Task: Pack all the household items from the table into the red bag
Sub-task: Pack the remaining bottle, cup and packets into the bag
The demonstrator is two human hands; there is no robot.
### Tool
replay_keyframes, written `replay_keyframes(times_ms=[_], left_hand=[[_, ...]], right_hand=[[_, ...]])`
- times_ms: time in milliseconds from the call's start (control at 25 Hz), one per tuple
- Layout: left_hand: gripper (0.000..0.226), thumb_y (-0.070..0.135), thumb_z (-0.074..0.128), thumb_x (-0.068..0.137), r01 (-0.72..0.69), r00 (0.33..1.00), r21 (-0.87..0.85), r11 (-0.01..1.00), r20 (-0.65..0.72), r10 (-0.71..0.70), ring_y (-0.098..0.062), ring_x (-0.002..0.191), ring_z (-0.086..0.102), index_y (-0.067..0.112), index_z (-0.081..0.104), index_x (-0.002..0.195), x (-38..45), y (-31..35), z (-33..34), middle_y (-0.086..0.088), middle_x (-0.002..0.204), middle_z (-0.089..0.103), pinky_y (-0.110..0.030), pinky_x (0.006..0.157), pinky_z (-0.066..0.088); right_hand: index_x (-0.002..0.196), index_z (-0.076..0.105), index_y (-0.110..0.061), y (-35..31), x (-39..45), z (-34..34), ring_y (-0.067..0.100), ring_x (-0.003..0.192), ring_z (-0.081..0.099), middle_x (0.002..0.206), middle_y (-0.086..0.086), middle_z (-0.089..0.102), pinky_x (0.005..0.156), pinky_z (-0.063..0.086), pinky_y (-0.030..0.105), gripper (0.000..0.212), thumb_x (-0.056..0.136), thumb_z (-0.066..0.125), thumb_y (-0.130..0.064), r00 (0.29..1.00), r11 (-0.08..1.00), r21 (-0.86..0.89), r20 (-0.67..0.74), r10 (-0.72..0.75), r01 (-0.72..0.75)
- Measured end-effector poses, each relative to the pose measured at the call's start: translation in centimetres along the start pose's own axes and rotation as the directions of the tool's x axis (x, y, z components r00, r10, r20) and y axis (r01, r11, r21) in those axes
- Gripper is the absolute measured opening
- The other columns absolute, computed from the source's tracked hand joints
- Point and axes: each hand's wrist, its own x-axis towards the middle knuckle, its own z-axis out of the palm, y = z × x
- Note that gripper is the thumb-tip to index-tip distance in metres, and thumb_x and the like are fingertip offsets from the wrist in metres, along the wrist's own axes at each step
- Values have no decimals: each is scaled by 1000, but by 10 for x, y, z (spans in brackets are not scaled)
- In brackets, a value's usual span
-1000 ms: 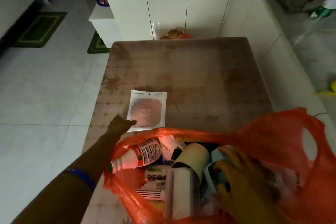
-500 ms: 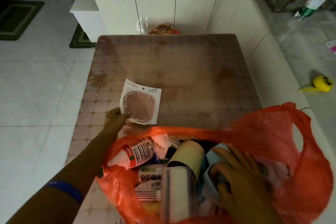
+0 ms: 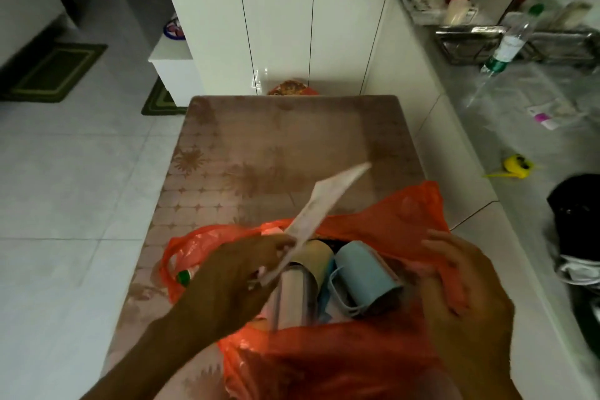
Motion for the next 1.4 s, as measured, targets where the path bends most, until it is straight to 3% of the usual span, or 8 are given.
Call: replay_keyframes(times_ms=[120, 280, 400, 520, 600, 720, 920, 1400], left_hand=[[34, -1, 85, 56, -49, 954, 49, 998, 298, 33, -19, 93, 72, 10, 76, 87, -30, 17, 33, -4, 101, 76, -35, 75, 62], [49, -2, 71, 66, 78, 946, -53, 996, 319, -57, -17, 115, 62, 15, 69, 112, -50, 3, 38, -1, 122, 67, -36, 92, 56], [59, 7, 61, 69, 139, 940, -112, 984, 327, -95, -10, 129, 47, 23, 59, 126, -54, 5, 29, 6, 136, 55, -38, 101, 50], [50, 34, 58, 76, 348, 937, 84, 934, -74, -343, -16, 128, 46, 25, 54, 125, -56, -9, 17, 5, 139, 49, -54, 101, 45], [65, 41, 65, 78, 707, 706, 265, 656, -304, -639, -35, 126, 45, 15, 46, 134, -62, -32, 1, -13, 141, 47, -58, 100, 38], [47, 24, 70, 84, 872, 297, -420, 251, 47, -954, -33, 81, 66, -3, 59, 120, -64, -56, -22, -17, 91, 70, -49, 81, 52], [29, 18, 42, 96, 505, 462, -860, -75, 342, -818, -10, 33, 30, 5, 62, 80, -14, -46, -70, 2, 43, 31, -24, 41, 38], [29, 11, 40, 99, 314, 718, -805, 504, -145, -680, -8, 37, 31, 4, 64, 84, 73, 39, -183, 4, 44, 38, -15, 38, 30]], right_hand=[[133, 48, -20, 8, 5, -21, 26, 129, 43, 143, 0, 45, 103, 40, 49, 59, 77, 65, -31, 979, 987, -122, -188, 83, -108], [146, 25, -35, 23, 31, -19, 26, 125, 48, 138, -2, 51, 97, 43, 47, 96, 69, 81, -45, 880, 885, -172, 130, 456, -433], [125, 57, -28, 26, 43, -7, 19, 97, 66, 102, -10, 67, 75, 49, 31, 49, 80, 76, -29, 820, 866, -17, 314, 478, -499], [87, 72, -20, 25, 47, -2, 25, 64, 68, 66, 5, 70, 60, 51, 33, 3, 87, 69, -19, 798, 807, 162, 348, 493, -568], [78, 70, -14, 21, 49, -5, 22, 56, 62, 59, 10, 64, 62, 51, 35, 10, 87, 68, -17, 753, 677, 342, 398, 525, -652], [80, 71, -13, 7, 61, -13, 15, 47, 54, 54, 4, 55, 50, 50, 27, 9, 85, 64, -13, 721, 421, 589, 498, 482, -689], [98, 64, 1, -20, 99, -19, 9, 32, 30, 46, 0, 40, 34, 29, 20, 18, 95, 52, -13, 752, 462, 595, 554, 357, -657], [84, 62, -13, -110, 190, -54, 4, 36, 29, 52, -5, 44, 33, 25, 17, 20, 96, 47, -13, 903, 323, 845, 420, 95, -427]])
